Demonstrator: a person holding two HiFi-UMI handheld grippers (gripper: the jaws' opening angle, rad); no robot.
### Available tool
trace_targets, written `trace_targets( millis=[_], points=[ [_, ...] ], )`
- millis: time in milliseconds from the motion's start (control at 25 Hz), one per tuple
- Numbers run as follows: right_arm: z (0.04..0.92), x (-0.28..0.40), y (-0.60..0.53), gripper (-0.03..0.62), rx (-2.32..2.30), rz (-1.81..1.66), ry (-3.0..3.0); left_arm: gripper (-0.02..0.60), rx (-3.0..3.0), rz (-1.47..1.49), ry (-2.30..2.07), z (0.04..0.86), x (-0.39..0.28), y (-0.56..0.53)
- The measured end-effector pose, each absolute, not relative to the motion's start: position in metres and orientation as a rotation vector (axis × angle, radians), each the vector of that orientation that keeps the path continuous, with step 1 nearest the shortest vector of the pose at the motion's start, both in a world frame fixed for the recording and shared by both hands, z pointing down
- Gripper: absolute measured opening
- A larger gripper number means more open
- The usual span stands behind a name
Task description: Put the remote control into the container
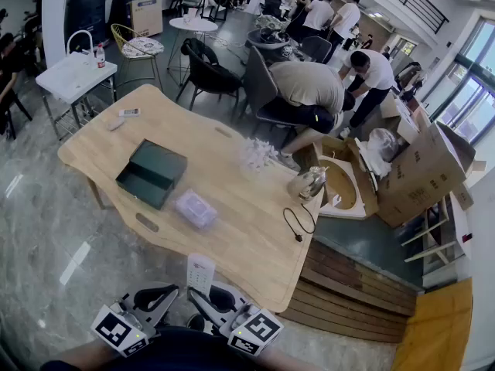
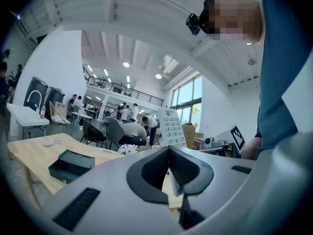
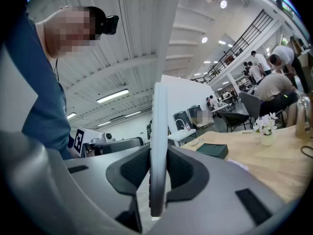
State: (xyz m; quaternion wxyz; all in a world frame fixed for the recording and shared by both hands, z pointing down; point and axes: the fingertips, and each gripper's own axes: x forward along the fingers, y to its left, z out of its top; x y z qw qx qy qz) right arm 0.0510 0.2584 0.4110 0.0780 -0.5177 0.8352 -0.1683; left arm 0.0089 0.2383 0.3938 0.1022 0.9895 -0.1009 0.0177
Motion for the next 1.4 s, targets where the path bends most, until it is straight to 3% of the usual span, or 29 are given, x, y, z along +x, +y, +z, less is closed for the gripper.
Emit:
trace_targets(
  millis=[920,1400],
  points=[
    [0.416,0.074,0.239,0.100,-1.394,-0.552,2.535,0.091,2.927,0.068,-0.451,0.401,0.027,0.230],
    [0.425,0.063,0.134,0.100,-1.428,-0.578,2.584,0.091,2.928,0.023,-0.462,0.402,0.012,0.124]
  ],
)
